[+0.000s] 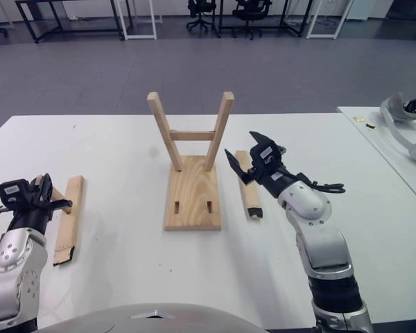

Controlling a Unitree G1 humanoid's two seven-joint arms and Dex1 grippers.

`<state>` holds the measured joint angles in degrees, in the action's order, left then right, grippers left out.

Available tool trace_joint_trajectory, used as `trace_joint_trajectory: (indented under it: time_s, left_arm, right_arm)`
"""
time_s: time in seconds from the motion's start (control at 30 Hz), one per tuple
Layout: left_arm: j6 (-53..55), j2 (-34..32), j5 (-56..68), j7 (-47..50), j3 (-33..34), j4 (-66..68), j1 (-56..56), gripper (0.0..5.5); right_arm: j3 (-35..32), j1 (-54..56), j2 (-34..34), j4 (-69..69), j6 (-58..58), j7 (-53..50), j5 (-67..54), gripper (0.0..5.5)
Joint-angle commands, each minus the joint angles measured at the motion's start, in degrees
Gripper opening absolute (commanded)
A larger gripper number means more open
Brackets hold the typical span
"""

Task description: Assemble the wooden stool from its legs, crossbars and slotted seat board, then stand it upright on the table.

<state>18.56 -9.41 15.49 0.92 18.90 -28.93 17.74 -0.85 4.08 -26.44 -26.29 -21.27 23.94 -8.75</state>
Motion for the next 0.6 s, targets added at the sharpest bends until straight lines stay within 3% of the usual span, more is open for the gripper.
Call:
trace_joint_trajectory:
  time_s: [0.03,0.3,0.6]
  left_arm:
    - [2.6,3.7,0.2,-3.7,-4.1,11.6,9.0,0.41]
    - [6.6,0.0,0.1,-5.3,-7.8,11.9,6.3,0.41]
    - [8.6,-1.7,2.1,-4.6,-6.0,14.1,3.4,0.41]
  right_arm:
    - [0.4,0.7,-1.0,0.4,-0.1,1.1,0.7,3.8]
    - [0.9,1.8,-0.7,1.1,0.1,1.3,0.9,3.8]
    - [1.9,1.8,-0.2,0.7,0.1,0.8,1.0,3.8]
